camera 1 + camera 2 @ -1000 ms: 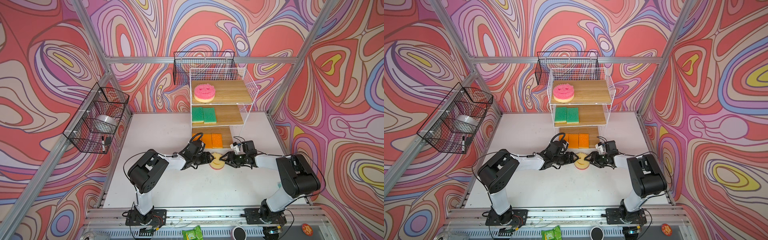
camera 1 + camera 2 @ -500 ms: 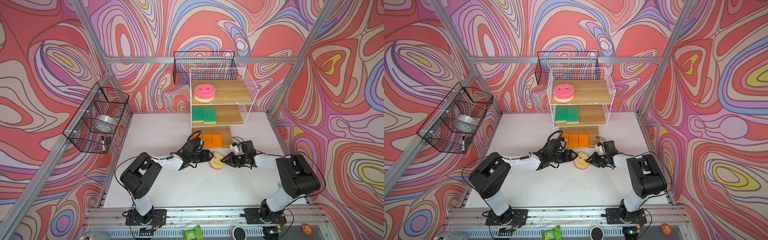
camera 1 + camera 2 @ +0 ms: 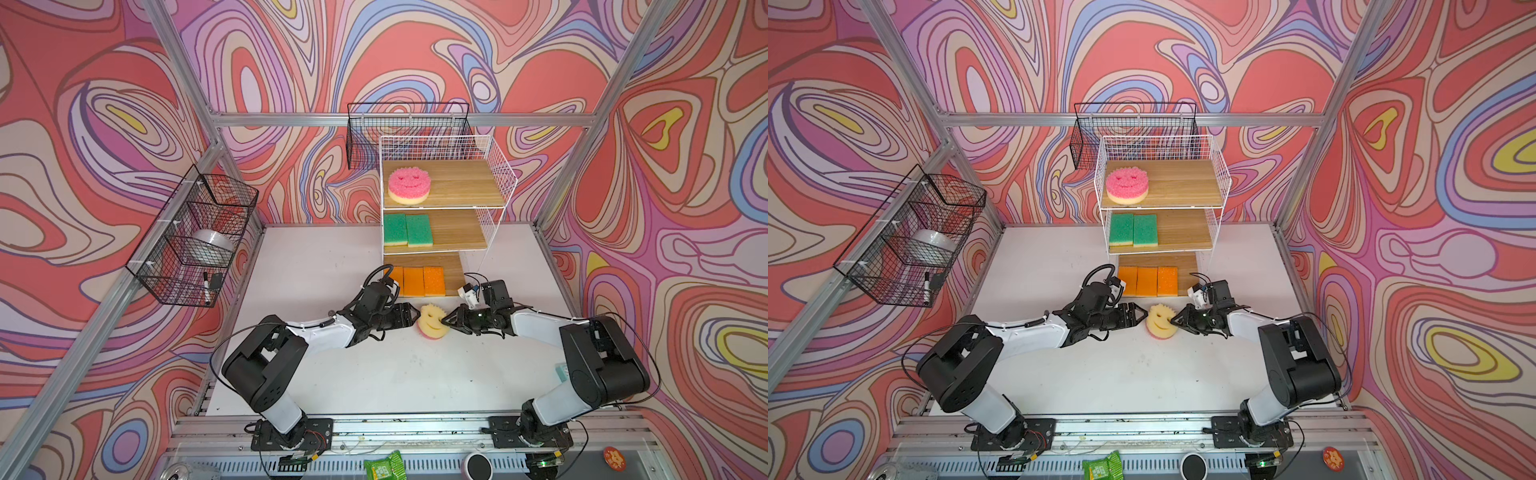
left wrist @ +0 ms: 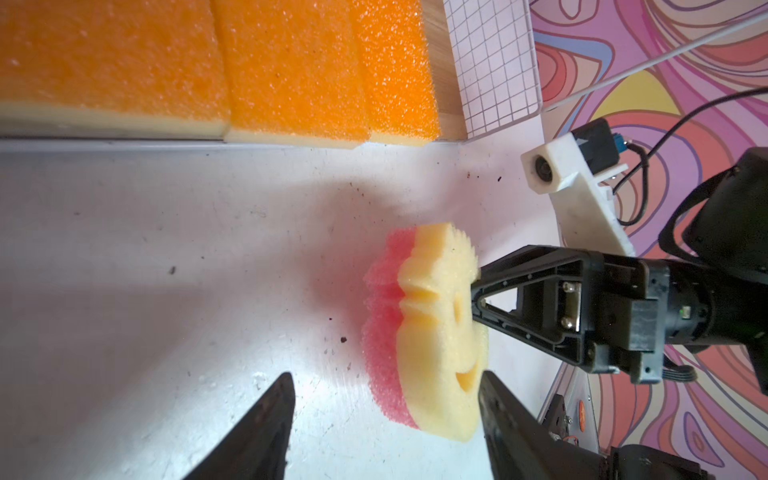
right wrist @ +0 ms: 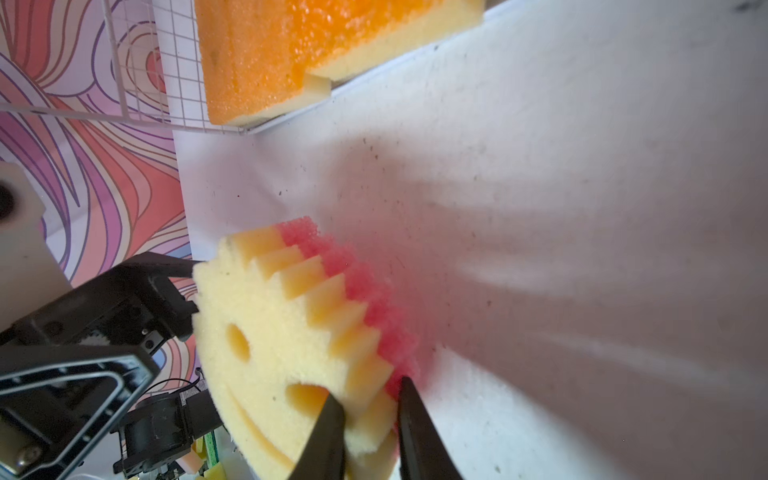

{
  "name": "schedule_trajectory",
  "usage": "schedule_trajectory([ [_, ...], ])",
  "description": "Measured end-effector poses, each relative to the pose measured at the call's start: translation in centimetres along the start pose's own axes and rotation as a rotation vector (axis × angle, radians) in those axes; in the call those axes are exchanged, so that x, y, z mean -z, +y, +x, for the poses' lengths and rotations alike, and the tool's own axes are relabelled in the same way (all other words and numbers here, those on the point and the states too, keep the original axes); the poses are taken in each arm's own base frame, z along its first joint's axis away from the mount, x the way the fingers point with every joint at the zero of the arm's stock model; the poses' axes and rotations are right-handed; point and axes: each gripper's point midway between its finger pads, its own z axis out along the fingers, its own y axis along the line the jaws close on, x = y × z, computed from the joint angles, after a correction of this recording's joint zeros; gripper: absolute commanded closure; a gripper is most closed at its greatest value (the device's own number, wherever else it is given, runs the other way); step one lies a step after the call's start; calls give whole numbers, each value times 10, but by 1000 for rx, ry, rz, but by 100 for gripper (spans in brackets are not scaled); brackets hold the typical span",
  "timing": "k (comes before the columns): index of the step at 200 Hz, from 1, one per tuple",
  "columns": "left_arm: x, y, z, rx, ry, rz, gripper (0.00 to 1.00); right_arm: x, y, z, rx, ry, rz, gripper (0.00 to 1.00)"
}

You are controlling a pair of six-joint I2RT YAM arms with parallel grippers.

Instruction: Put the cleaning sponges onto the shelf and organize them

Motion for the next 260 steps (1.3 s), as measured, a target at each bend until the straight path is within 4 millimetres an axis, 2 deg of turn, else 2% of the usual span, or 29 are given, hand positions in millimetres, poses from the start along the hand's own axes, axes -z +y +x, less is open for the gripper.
schedule_trajectory([
  [47,-2,-20,-4,-16,-16,117,32,0,15,-1,13,14,-52,79],
  [84,-1,-17,6,-19,2,138,33,1,24,-3,19,21,-91,79],
  [129,-1,-15,6,-25,2,133,33,2,29,-1,23,32,-114,79],
  [147,-1,-16,7,-20,6,139,39,2,32,0,24,34,-125,79],
  [180,-4,-20,9,-10,23,162,58,1,35,-1,27,34,-132,76],
  [202,-4,-20,9,-7,25,166,65,1,37,-3,27,30,-136,67],
  [221,-3,-19,7,-5,22,164,66,2,40,-6,28,25,-137,44],
  [236,-3,-19,7,-6,21,163,67,2,40,-6,38,26,-136,31],
  [260,3,-22,7,-22,24,156,67,4,41,-6,44,24,-130,21],
])
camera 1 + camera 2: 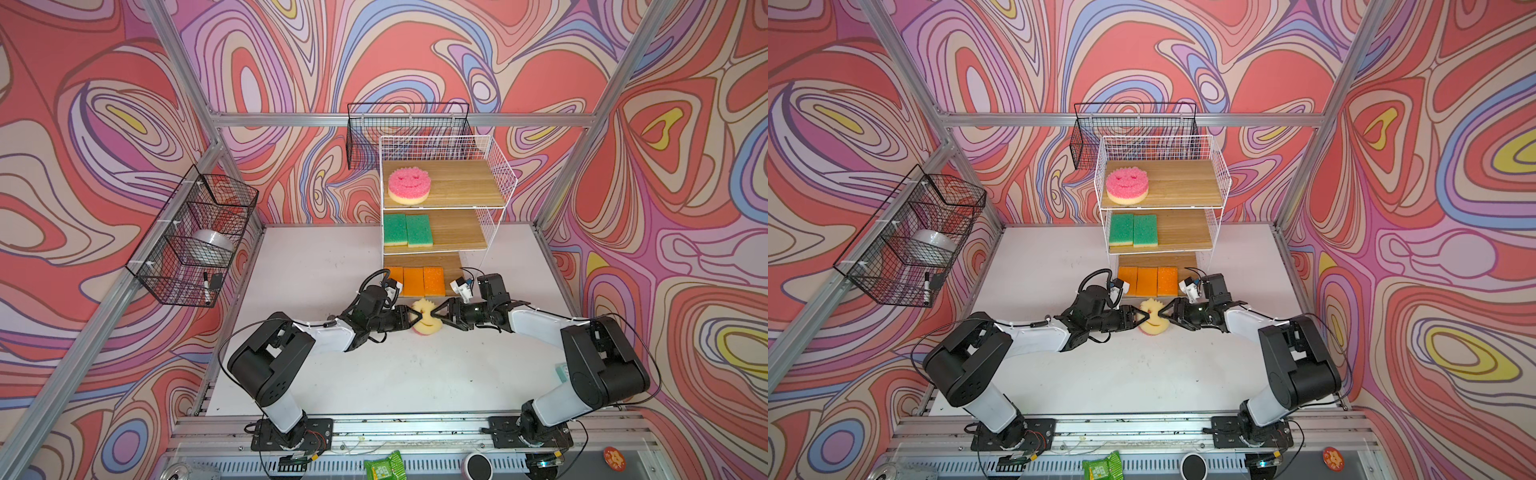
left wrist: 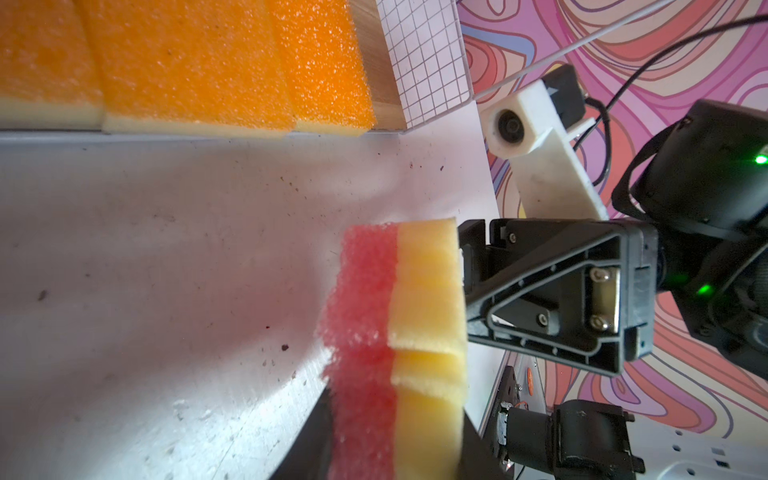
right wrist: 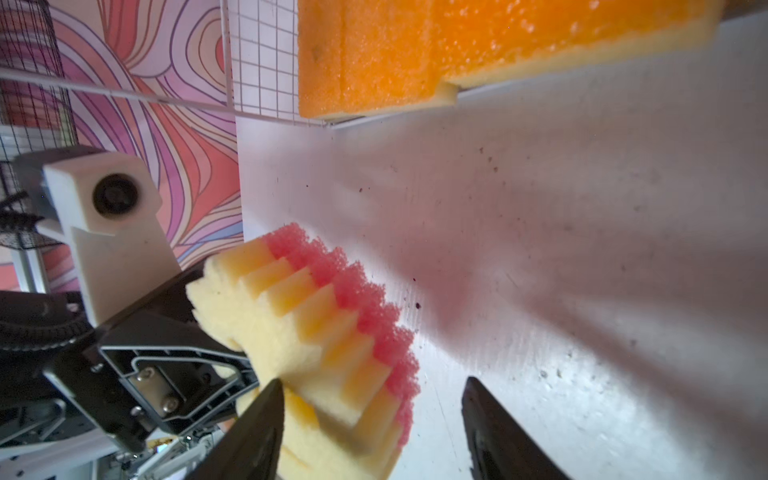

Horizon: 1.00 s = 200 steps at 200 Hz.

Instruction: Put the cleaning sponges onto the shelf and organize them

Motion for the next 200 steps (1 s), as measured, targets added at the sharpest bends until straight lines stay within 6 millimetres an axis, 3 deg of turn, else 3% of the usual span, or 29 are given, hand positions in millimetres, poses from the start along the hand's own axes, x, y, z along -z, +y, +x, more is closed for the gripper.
schedule_trajectory([
  [31,26,-14,-5,-72,-27,-37,67,11,13,-1,38,-25,-3,17],
  [69,82,-25,-13,-232,-113,-201,66,25,29,-3,81,-67,-9,14],
  [105,125,-32,-7,-404,-148,-361,62,26,34,2,82,-48,-41,6],
  [133,157,-47,-9,-477,-252,-309,60,27,50,9,82,-16,-134,5],
  [163,156,-55,-13,-470,-282,-207,60,35,75,11,93,-9,-250,3],
  [200,133,-33,-27,-287,-238,-107,62,48,98,8,163,-41,-308,2],
])
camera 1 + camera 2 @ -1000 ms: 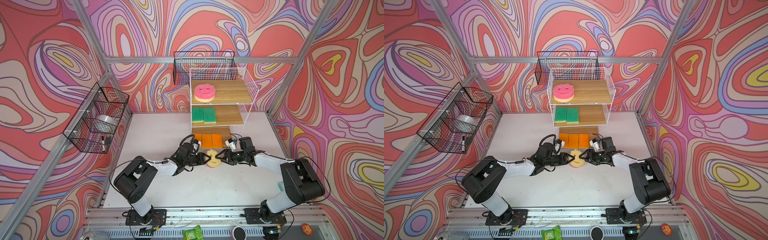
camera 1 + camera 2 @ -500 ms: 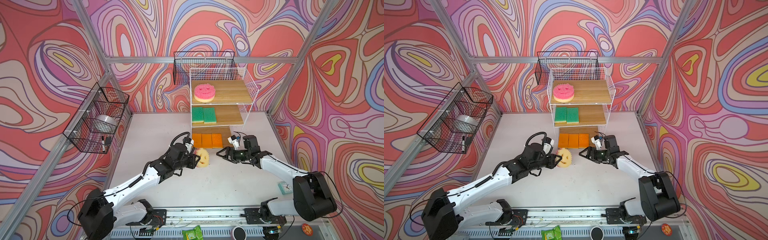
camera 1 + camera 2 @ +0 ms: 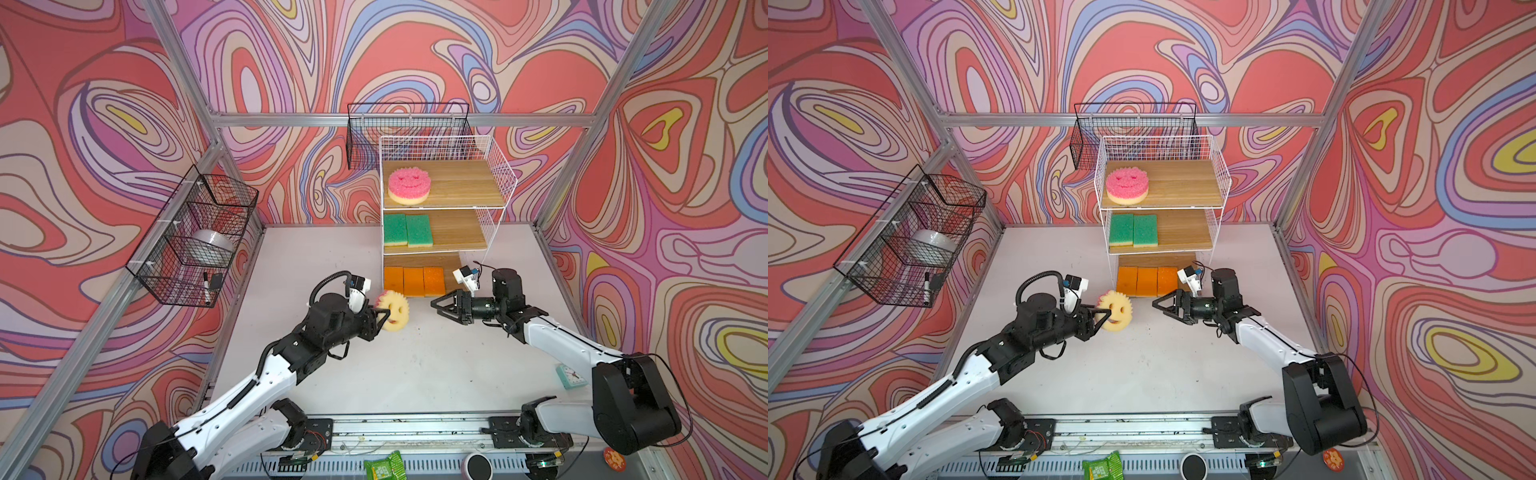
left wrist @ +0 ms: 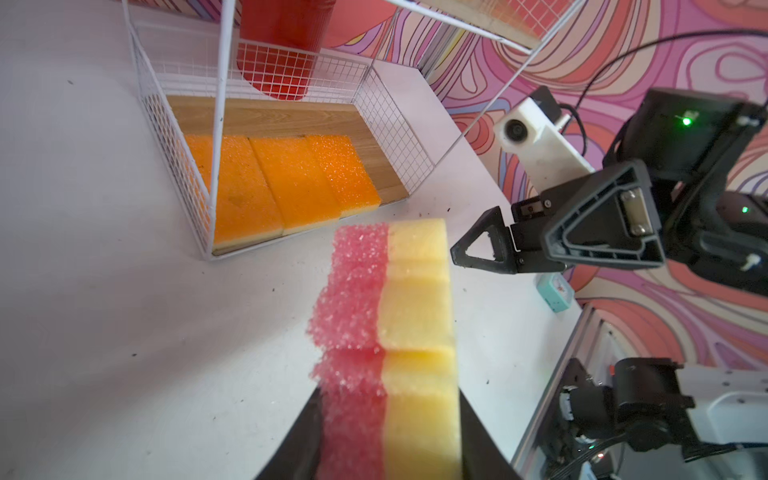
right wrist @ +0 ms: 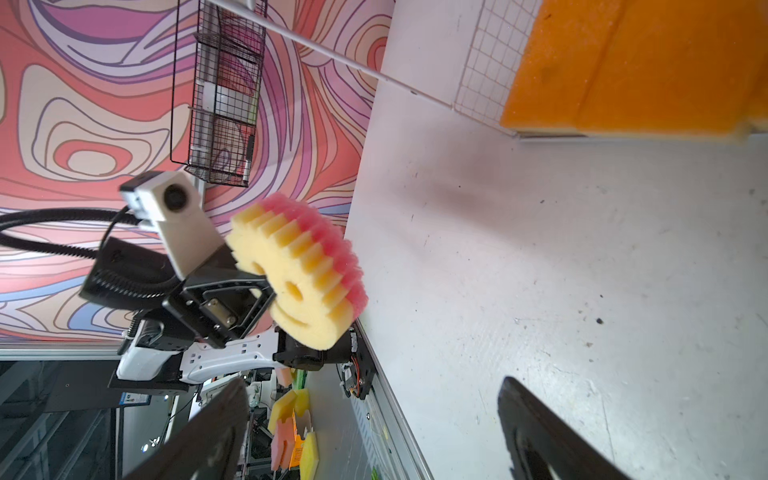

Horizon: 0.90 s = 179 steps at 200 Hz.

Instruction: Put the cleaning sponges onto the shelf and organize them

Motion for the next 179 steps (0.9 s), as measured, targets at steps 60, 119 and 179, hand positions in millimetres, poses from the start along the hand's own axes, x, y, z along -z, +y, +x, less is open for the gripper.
schedule_trajectory([
  [60,6,-21,5,-118,53,-55,64,4,-5,-10,35,-62,63,2],
  [119,7,2,32,-429,152,-426,65,17,-46,-19,-43,-160,315,3],
  [179,-41,-1,73,-785,334,-671,65,46,-68,-25,-57,-250,552,2],
])
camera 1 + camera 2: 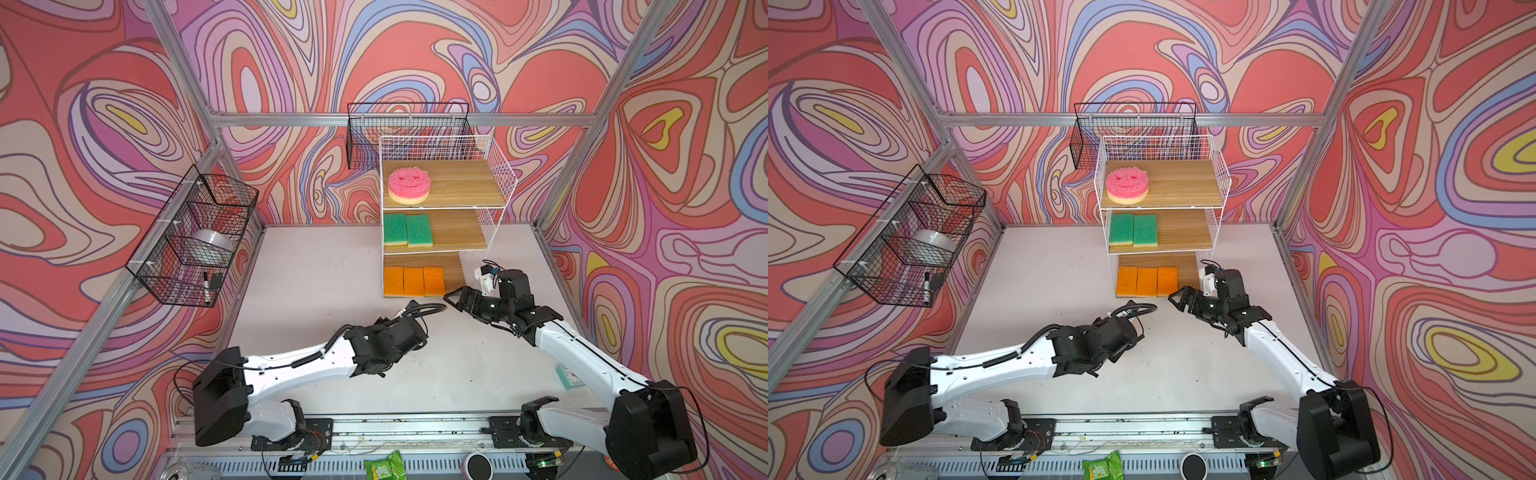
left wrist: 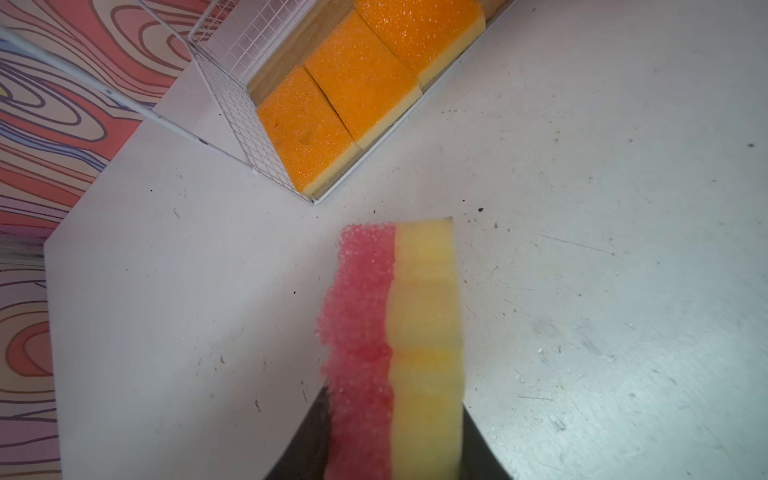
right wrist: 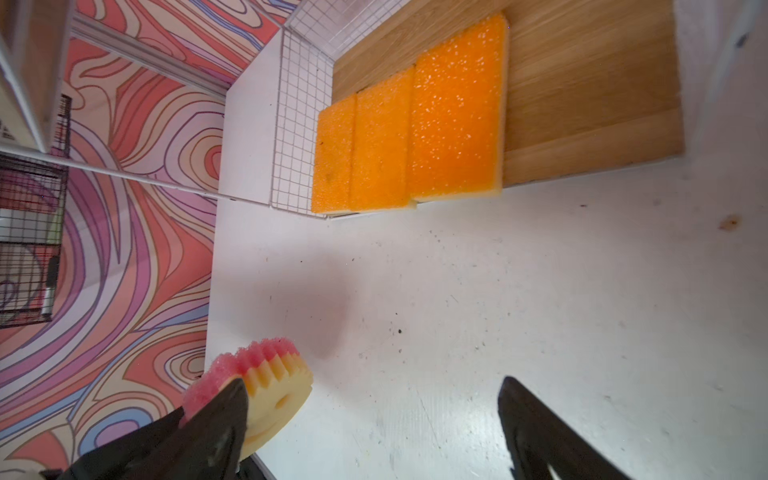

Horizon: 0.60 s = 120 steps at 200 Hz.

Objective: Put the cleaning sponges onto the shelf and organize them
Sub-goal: 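Lower the smiley sponge pink side up onto the table and open the left gripper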

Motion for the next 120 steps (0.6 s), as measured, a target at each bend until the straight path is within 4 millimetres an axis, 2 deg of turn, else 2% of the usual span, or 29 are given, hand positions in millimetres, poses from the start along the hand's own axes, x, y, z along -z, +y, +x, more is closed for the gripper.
schedule_trajectory([
  [19,-10,-4,1,-61,42,-58,65,1,-17,-5,-41,-3,55,2],
  [53,-27,-5,-8,-173,122,-209,61,13,-74,-20,-216,-52,125,2],
  [69,-38,-11,-10,-224,159,-280,58,13,-83,-16,-257,-44,128,2],
  [78,-46,-15,-8,-253,182,-311,53,12,-82,-14,-263,-36,116,2],
  [95,-57,-23,3,-293,221,-326,31,12,-79,-14,-261,-29,99,2],
  [120,-58,-30,12,-306,243,-296,16,15,-80,-14,-267,-30,99,2],
])
